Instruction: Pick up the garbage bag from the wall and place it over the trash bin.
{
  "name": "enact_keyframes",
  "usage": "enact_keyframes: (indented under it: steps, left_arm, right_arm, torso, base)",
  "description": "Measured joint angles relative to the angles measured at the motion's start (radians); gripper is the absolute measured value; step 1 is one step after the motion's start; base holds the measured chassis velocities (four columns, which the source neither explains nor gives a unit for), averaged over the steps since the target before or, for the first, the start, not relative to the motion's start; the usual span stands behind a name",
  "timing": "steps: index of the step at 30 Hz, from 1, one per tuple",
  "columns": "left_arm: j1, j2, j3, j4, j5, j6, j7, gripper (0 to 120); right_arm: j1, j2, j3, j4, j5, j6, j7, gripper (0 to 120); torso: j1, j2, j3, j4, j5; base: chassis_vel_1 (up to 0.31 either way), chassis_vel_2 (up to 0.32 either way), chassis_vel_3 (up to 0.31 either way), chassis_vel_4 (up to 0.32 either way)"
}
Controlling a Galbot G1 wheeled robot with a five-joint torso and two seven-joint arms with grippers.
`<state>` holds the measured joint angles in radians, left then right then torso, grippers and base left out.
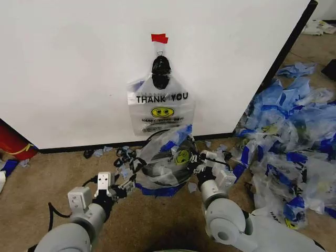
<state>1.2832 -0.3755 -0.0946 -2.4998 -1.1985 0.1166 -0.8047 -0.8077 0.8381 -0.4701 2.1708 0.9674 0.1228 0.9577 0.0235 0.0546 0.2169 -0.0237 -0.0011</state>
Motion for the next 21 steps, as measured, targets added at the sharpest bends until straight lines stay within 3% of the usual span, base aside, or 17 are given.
enact_keyframes:
  steps: [5,13,21]
  left_arm:
    - [-0.093,0.031,0.033,-0.004,0.017,0.012,0.060,99]
    - [-0.250,0.086,0.107,-0.003,0.034,0.019,0.166,100]
    - [-0.294,0.094,0.157,-0.002,0.045,0.011,0.234,98]
  right_arm:
    - [0.036,-0.010,-0.069,-0.006,-0.019,0.000,-0.004,0]
    - [0.143,0.003,-0.167,-0.040,-0.015,-0.004,-0.001,0]
    - [0.230,0.047,-0.218,-0.052,0.043,-0.031,0.035,0]
  torso:
    - [0.000,0.000,0.000,0.0001,-0.0002]
    - [0.000,0.000,0.000,0.0000,-0.0001]
    - [0.000,0.000,0.000,0.0001,-0.0002]
  base:
    - [0.000,0.000,0.000,0.000]
    - [0.000,0.000,0.000,0.000]
    - [0.000,0.000,0.000,0.000]
